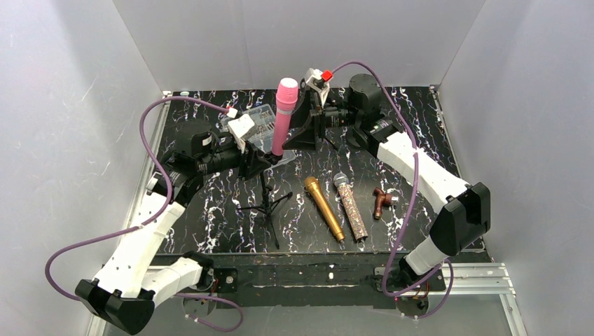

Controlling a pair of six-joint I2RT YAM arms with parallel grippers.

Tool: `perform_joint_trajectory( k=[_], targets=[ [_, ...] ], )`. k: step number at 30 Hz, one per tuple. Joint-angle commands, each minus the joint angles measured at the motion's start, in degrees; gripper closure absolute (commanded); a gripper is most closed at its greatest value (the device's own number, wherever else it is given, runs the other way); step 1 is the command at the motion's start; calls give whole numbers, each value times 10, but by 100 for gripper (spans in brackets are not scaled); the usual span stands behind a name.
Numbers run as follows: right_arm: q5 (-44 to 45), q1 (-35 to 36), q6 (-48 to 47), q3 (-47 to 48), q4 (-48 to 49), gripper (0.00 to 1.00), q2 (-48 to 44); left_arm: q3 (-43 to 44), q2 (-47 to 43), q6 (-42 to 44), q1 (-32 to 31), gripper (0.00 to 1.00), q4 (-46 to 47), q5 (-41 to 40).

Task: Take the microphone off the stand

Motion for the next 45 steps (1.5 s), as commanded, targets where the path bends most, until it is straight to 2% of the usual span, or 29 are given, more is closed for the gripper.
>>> perform_joint_trajectory(
  k=[1,6,12,18,25,32,33,38,42,45],
  targets=[
    [-32,8,70,18,122,13,2,-6,-7,-13,-7,100,8,21],
    [-37,11,184,-5,265,14,18,-3,0,-13,-11,100,7,15],
    [-29,13,216,-5,310,16,40,7,5,-17,-13,100,8,14],
    [-27,14,230,-2,330,29,54,5,4,-22,-14,100,10,13],
    [-30,14,224,-12,330,53,53,0,6,-28,-14,100,17,15],
    [-42,14,208,-8,318,95,43,-14,-2,-35,-14,100,17,16],
    [-47,14,199,-4,305,99,40,-15,-3,-36,-14,100,14,20],
    [-38,5,127,26,191,99,21,-20,-9,-20,-14,100,-1,30],
    [95,12,-3,68,-25,99,-7,-23,-10,-12,-14,100,-4,-43],
    [194,20,-8,88,-108,99,-21,-27,-6,-5,-14,100,0,-74]
  ],
)
